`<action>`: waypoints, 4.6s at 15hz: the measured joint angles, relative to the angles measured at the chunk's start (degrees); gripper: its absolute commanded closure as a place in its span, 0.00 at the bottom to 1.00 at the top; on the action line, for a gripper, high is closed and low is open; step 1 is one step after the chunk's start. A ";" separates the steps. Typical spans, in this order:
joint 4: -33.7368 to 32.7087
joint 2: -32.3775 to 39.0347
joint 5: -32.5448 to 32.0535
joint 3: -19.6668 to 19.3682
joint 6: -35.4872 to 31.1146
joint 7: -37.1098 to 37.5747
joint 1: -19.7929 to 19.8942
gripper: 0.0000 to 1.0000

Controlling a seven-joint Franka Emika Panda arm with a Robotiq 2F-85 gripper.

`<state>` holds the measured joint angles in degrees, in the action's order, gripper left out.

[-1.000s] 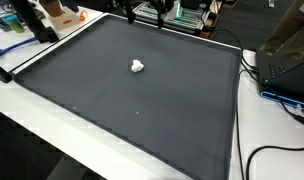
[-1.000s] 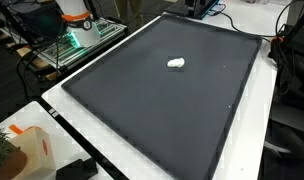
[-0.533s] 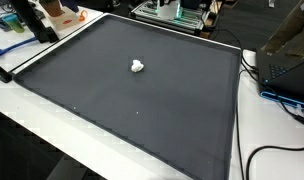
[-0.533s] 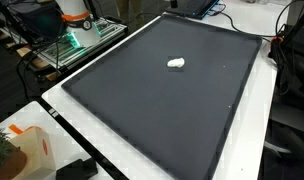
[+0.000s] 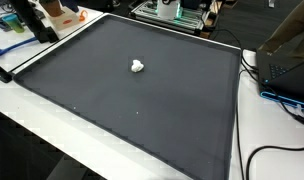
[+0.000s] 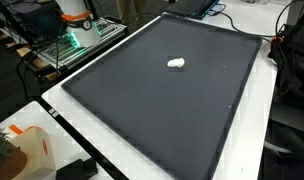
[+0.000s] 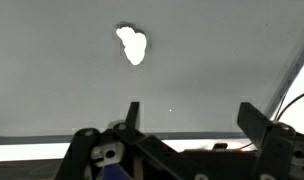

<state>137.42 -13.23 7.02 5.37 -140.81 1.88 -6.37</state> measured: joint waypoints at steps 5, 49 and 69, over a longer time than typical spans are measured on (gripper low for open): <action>6.27 -5.16 -4.31 5.37 -4.24 11.26 -0.26 0.00; 7.67 -13.61 5.96 2.54 6.01 12.24 -5.39 0.38; 7.09 -13.53 5.88 2.83 6.30 12.33 -4.67 0.79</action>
<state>144.50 -26.76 12.91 8.20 -134.51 14.21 -11.05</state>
